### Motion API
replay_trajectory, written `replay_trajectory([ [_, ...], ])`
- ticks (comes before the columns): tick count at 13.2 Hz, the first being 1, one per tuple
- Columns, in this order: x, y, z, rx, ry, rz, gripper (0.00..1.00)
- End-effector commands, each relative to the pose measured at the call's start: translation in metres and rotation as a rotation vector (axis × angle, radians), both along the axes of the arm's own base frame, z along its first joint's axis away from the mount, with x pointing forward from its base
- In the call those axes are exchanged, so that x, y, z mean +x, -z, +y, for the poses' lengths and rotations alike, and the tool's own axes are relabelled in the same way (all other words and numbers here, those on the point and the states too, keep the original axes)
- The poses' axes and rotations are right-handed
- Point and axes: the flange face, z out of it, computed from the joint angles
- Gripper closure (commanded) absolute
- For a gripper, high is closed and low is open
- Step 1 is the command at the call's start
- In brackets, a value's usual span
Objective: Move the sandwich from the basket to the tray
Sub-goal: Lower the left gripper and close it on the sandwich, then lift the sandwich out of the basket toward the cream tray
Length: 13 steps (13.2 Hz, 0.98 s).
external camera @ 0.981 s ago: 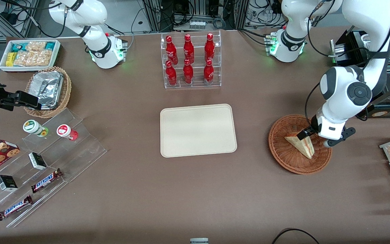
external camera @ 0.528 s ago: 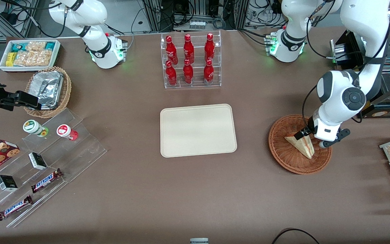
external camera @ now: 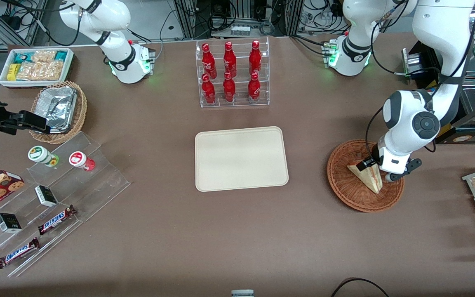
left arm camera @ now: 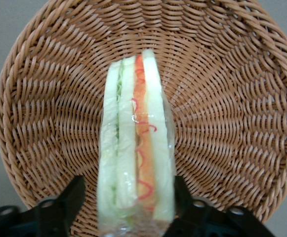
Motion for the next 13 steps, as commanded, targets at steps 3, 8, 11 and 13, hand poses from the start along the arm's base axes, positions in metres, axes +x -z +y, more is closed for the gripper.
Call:
replay_trajectory([
  [3, 0.010, -0.017, 0.000, -0.004, -0.030, -0.014, 1.00],
  [8, 0.019, -0.137, -0.027, 0.040, 0.045, 0.084, 1.00],
  [11, 0.020, -0.199, -0.101, 0.045, 0.142, 0.099, 1.00],
  [13, 0.011, -0.212, -0.154, 0.042, 0.197, 0.086, 1.00],
])
